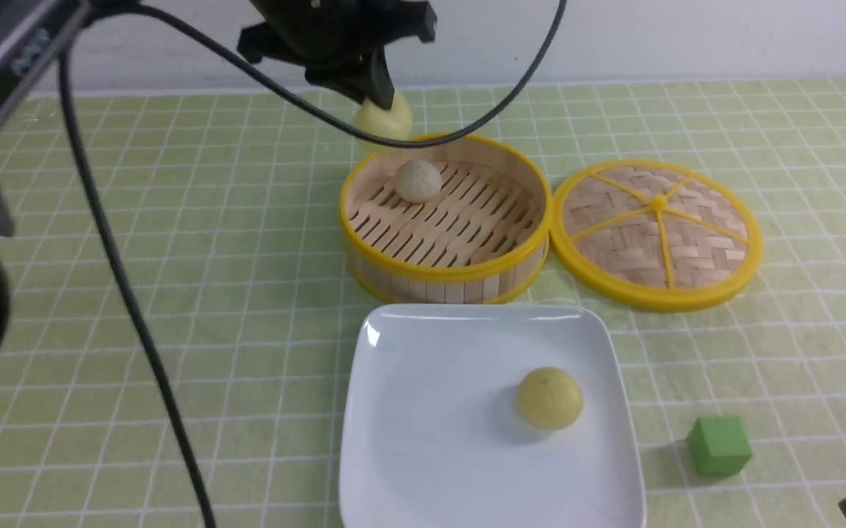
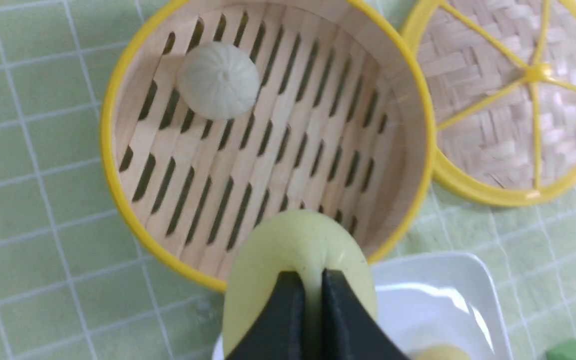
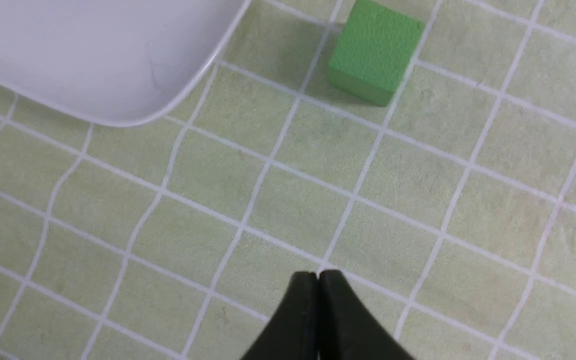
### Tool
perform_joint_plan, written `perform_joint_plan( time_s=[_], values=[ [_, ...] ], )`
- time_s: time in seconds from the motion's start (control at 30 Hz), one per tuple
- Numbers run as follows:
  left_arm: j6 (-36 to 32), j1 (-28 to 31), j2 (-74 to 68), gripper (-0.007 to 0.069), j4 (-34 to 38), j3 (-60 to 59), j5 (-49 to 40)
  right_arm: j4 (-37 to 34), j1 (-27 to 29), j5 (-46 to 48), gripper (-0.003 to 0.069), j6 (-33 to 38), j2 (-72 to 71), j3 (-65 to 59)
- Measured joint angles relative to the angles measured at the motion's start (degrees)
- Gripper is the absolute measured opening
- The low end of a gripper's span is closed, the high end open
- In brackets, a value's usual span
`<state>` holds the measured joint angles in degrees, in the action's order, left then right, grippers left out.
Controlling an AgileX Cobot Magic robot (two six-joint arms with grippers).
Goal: Put the steamed buns into the plate on the green tablecloth.
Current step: 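Carry the bun from the bamboo steamer to the plate with the left gripper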
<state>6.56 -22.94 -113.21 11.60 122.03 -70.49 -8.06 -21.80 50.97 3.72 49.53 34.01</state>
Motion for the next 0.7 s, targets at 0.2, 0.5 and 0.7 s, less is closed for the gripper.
perform_joint_plan(
  time_s=[0.2,0.5,0.7],
  values=[
    [0.0,-6.1,2.7,0.0023,0.8,-20.4,-0.1,0.0,0.0,0.0,0.0024,0.0,0.0,0.0],
    [2.7,-11.6,-0.9,0.015,0.8,-32.8,10.9,-0.2,0.1,0.0,0.003,0.0,0.0,0.0],
    [7.8,-11.6,-1.0,0.0428,-0.2,-31.0,15.1,-0.3,0.1,0.0,0.0038,0.0,0.0,0.0]
  ],
)
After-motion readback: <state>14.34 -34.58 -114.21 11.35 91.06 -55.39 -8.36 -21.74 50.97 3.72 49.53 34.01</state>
